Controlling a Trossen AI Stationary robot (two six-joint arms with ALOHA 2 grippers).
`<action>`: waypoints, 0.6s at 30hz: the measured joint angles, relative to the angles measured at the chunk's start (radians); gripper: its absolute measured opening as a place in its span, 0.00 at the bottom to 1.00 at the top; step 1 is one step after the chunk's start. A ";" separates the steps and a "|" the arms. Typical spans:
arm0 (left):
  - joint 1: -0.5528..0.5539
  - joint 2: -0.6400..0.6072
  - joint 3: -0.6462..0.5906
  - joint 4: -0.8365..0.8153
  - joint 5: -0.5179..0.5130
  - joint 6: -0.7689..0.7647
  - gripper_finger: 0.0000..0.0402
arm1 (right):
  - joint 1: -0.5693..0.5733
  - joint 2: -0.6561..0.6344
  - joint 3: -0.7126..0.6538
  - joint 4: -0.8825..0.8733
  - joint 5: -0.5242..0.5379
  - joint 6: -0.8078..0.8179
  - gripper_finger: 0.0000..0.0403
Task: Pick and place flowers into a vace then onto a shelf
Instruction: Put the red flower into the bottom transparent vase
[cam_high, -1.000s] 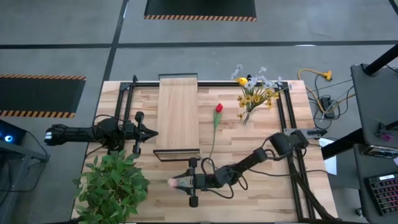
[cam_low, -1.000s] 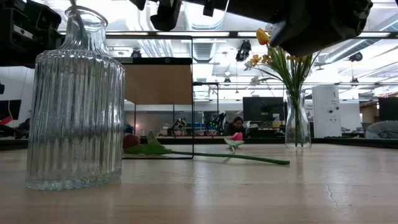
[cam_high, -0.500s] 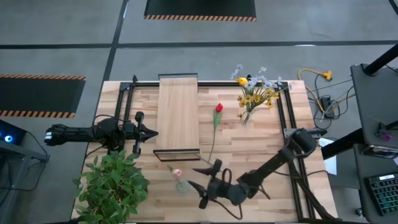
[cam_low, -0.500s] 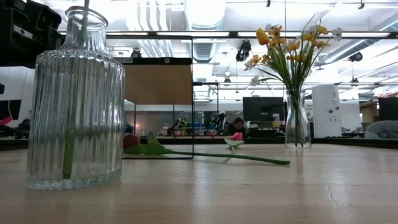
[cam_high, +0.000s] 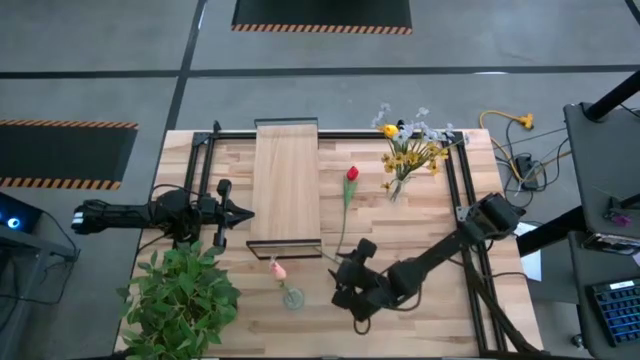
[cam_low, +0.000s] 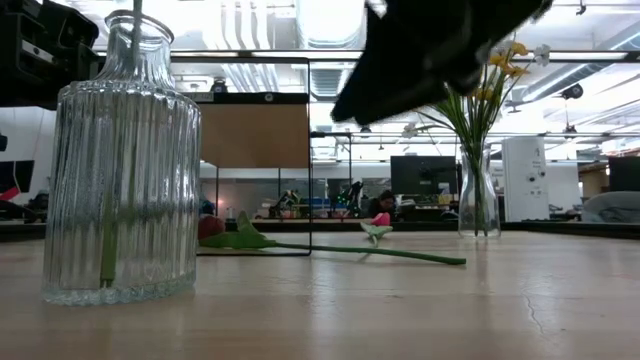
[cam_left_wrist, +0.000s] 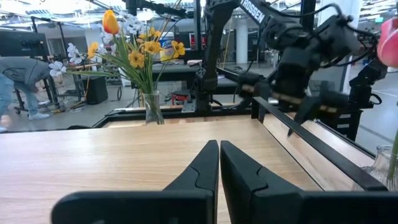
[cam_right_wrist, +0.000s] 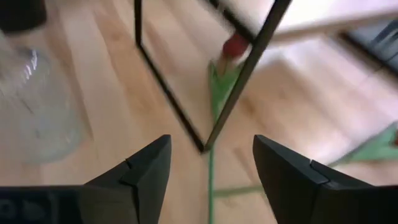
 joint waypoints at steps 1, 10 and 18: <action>0.000 0.000 0.000 0.000 0.000 0.000 0.00 | -0.010 0.002 -0.007 0.005 -0.027 0.003 0.54; 0.000 0.000 0.000 0.000 0.000 0.000 0.00 | -0.165 0.010 -0.085 0.006 -0.072 0.361 0.53; 0.000 0.000 0.000 0.000 0.000 0.000 0.00 | -0.306 0.019 -0.163 0.007 -0.163 0.443 0.53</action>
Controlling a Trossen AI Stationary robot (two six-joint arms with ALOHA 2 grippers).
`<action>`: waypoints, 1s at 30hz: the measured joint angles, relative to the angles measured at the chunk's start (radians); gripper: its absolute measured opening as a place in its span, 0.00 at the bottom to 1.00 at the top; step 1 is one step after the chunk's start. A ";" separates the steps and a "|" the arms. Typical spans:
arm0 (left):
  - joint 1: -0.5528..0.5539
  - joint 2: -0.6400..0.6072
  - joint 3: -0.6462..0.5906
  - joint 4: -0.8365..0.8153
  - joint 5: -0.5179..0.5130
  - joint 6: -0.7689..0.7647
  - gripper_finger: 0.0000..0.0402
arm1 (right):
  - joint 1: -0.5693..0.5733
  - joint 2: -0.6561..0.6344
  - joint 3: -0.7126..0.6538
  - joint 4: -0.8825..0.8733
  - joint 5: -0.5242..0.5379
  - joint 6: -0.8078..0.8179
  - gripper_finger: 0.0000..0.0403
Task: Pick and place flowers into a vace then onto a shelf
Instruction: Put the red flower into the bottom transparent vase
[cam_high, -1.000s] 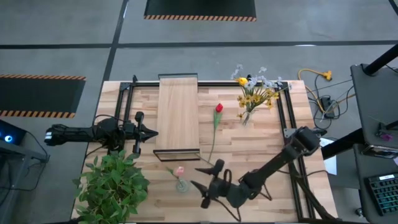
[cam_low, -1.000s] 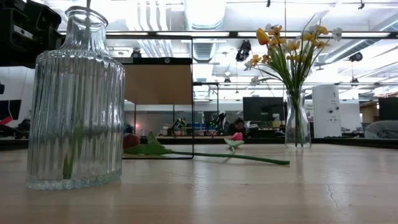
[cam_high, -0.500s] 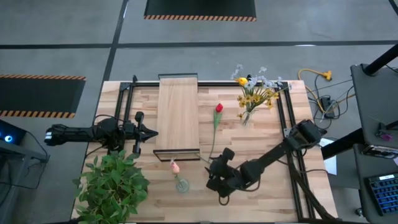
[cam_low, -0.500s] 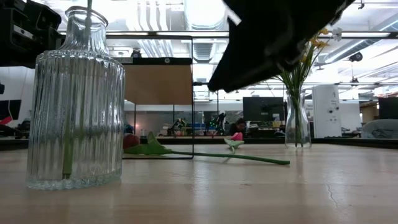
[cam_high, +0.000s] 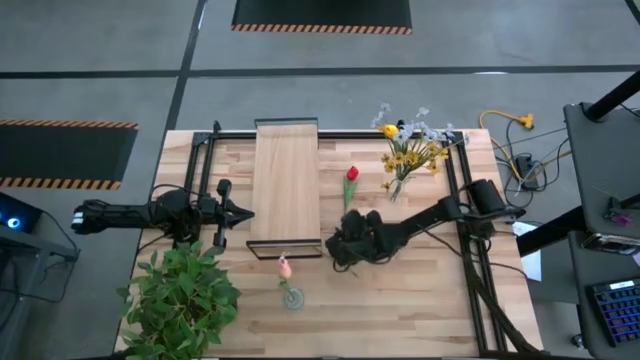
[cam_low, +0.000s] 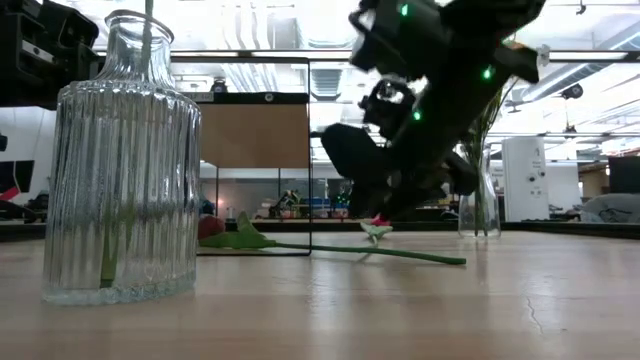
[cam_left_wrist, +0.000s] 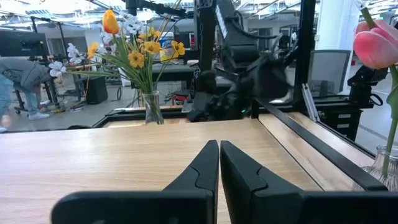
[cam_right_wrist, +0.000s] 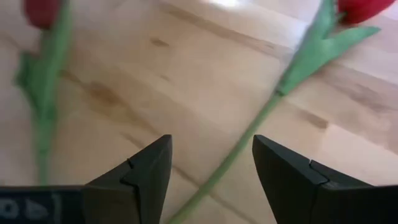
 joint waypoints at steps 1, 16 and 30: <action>0.000 0.000 0.000 0.000 0.000 0.000 0.00 | -0.011 0.000 -0.008 0.001 0.005 0.000 0.53; 0.000 0.000 0.000 0.000 0.000 0.000 0.00 | -0.185 0.000 -0.054 0.038 -0.009 -0.035 0.53; 0.000 0.000 0.000 0.000 0.000 0.000 0.00 | -0.285 -0.009 -0.105 0.124 -0.233 -0.125 0.51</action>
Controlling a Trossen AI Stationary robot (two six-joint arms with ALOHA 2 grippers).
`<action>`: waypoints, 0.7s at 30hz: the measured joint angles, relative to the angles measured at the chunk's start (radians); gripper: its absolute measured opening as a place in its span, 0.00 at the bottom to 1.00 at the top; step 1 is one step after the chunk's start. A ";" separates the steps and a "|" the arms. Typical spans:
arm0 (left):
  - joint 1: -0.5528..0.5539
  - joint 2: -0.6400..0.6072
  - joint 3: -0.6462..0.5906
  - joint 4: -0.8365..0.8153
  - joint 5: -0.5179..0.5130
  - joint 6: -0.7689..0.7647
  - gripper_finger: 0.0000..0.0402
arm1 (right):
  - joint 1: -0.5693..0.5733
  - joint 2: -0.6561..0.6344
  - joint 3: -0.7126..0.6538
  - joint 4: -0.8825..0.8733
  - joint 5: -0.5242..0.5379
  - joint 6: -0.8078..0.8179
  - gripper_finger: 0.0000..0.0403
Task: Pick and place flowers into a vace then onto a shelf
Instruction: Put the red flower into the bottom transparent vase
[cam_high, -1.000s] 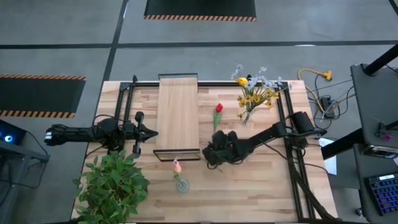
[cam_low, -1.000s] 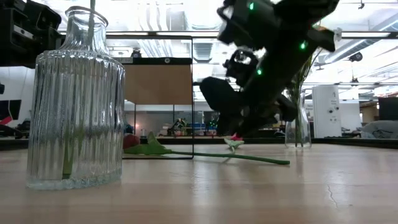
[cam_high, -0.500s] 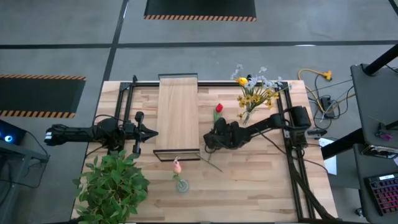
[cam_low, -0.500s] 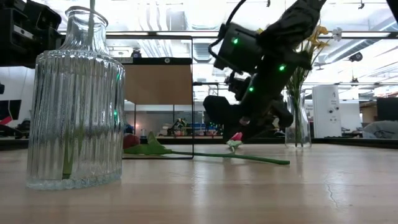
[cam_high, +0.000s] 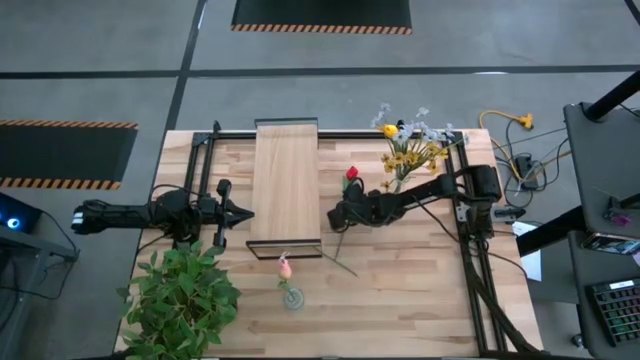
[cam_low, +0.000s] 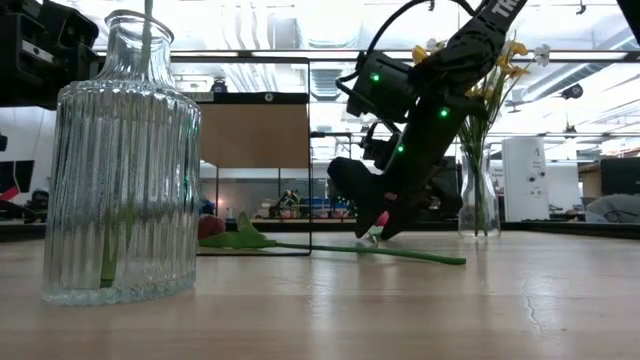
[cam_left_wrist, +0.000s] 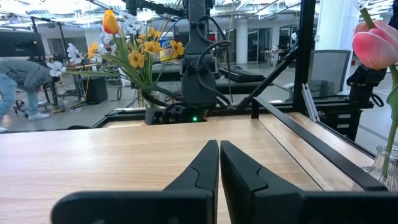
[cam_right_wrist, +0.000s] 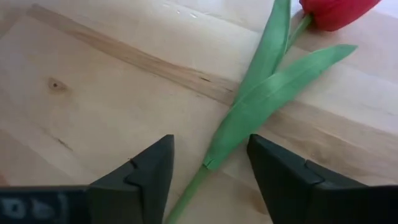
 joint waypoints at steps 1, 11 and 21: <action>0.000 0.000 0.000 0.000 0.000 0.000 0.00 | 0.000 -0.001 -0.002 -0.003 -0.010 -0.009 0.49; 0.000 0.000 0.000 0.000 0.000 0.000 0.00 | 0.013 0.001 -0.003 -0.078 -0.024 -0.041 0.05; 0.000 0.000 0.000 0.000 0.000 0.000 0.00 | 0.110 -0.096 -0.014 -0.300 -0.036 0.058 0.02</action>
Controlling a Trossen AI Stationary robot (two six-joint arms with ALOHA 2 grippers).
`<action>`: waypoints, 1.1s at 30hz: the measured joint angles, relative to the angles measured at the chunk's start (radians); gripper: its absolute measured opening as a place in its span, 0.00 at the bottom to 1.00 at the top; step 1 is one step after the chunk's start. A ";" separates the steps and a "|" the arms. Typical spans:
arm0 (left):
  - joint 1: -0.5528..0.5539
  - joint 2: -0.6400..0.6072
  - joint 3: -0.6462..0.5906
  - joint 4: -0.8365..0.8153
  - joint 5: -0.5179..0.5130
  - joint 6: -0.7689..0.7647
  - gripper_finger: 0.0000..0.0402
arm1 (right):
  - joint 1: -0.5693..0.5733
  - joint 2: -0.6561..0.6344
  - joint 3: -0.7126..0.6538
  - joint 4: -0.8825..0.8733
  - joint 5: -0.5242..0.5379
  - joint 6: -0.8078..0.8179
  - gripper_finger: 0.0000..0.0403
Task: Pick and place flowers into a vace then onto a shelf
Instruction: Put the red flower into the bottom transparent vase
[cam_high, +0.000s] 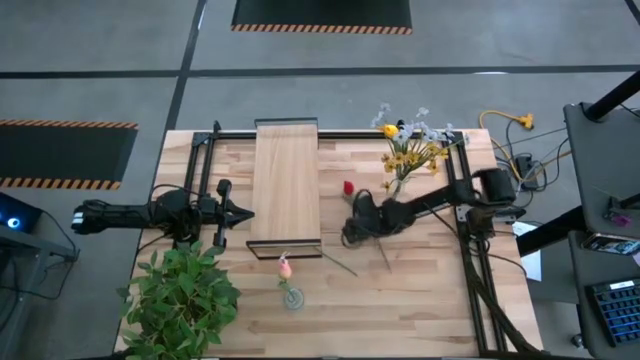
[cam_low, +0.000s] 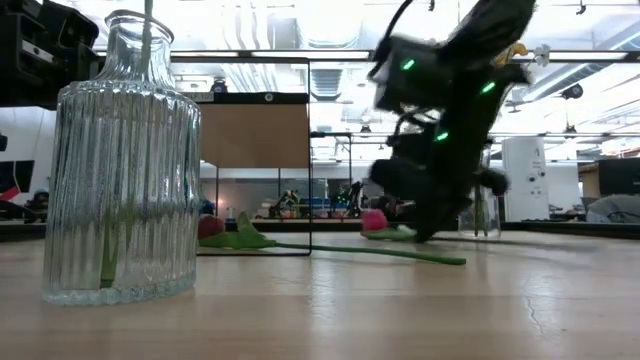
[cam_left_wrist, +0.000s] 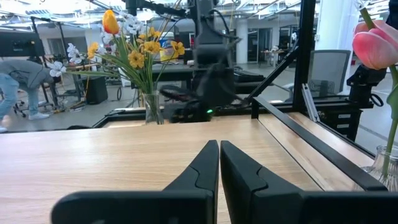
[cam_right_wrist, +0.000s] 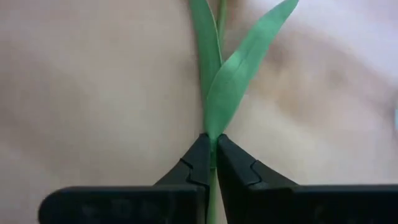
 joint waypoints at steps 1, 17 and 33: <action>0.000 0.000 0.000 0.000 0.000 0.000 0.00 | 0.019 -0.019 -0.003 -0.025 -0.009 0.009 0.02; 0.000 0.000 0.000 0.000 0.000 0.000 0.00 | 0.489 -0.257 -0.013 -0.025 0.255 0.150 0.02; 0.000 0.000 0.000 0.000 0.000 0.000 0.00 | 0.632 -0.136 -0.012 0.468 0.441 -0.318 0.02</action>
